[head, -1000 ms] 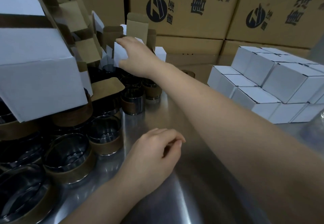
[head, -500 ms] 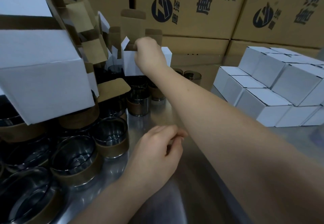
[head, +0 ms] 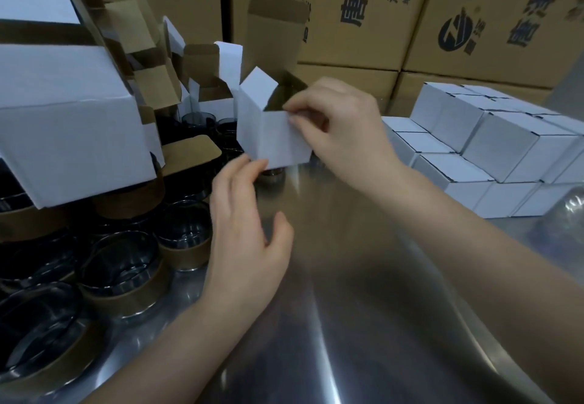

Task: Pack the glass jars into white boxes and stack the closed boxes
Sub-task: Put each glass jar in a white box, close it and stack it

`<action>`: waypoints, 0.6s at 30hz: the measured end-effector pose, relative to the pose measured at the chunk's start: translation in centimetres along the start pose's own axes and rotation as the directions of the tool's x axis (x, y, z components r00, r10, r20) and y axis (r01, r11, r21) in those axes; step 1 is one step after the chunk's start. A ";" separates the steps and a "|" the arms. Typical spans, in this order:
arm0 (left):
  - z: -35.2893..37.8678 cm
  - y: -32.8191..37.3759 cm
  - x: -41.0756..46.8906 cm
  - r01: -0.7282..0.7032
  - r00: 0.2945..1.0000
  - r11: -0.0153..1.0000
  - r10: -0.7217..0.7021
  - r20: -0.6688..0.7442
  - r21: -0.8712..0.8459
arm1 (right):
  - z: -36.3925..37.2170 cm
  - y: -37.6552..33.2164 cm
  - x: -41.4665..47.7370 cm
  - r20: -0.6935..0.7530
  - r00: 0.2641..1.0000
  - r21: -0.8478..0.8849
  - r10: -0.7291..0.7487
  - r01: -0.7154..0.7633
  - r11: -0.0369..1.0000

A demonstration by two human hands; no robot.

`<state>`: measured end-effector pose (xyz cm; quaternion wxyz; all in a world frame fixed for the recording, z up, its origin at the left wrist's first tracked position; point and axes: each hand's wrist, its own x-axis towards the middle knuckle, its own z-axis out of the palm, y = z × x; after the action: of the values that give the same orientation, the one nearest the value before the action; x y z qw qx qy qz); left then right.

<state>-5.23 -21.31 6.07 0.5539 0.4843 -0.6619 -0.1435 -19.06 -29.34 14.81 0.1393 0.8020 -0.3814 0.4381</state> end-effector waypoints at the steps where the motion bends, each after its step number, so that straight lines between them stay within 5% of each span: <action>1: 0.1 0.0 0.0 0.003 1.000 1.000 -0.003 -0.008 -0.006 | -0.8 -0.1 -0.9 -0.006 1.000 0.008 0.004 -0.004 1.000; 13: 0.1 -0.6 -0.1 0.011 0.996 0.995 -0.001 0.094 -0.103 | -3.1 -1.2 -6.6 0.221 0.962 0.142 -0.164 0.135 0.981; 18: 0.4 -1.0 -0.2 0.041 0.996 0.992 -0.032 0.079 -0.118 | -2.9 -0.9 -6.3 -0.040 0.999 0.291 0.022 -0.009 0.957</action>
<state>-5.09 -21.82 5.07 0.5532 0.4563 -0.6640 -0.2117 -22.14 -24.02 11.45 0.0248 0.8011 -0.3161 0.5076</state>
